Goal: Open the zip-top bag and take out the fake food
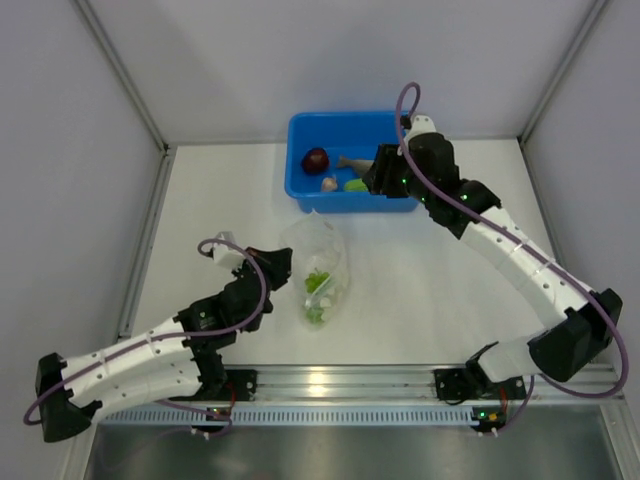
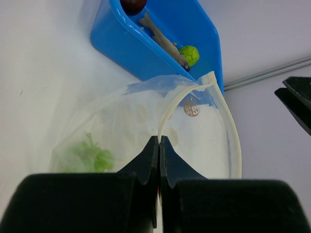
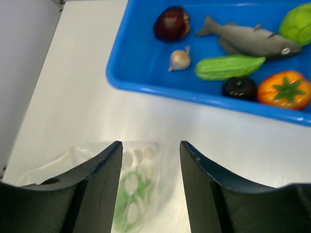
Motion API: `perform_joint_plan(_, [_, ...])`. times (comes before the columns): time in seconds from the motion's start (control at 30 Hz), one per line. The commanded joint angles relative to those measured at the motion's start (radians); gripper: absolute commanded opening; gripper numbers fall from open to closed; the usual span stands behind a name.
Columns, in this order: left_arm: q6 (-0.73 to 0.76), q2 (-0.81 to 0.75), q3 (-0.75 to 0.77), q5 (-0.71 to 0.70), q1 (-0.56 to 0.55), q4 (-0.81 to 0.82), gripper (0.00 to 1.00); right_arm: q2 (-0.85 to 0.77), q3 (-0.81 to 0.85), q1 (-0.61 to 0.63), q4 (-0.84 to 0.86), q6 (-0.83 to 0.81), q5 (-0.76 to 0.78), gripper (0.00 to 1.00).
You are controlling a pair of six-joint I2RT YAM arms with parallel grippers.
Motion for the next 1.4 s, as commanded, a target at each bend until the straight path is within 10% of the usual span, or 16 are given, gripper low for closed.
perform_joint_plan(0.0, [0.013, 0.026, 0.051, -0.008, 0.005, 0.015, 0.0, -0.068, -0.026, 0.086, -0.076, 0.035, -0.023, 0.51])
perform_joint_plan(0.5, [-0.068, 0.123, 0.12, 0.03, 0.003, 0.03, 0.0, -0.083, 0.033, 0.43, -0.222, 0.156, 0.132, 0.23])
perform_joint_plan(1.37, [-0.3, 0.139, 0.062, -0.026, -0.091, 0.042, 0.0, 0.273, 0.095, 0.456, -0.202, 0.397, 0.281, 0.18])
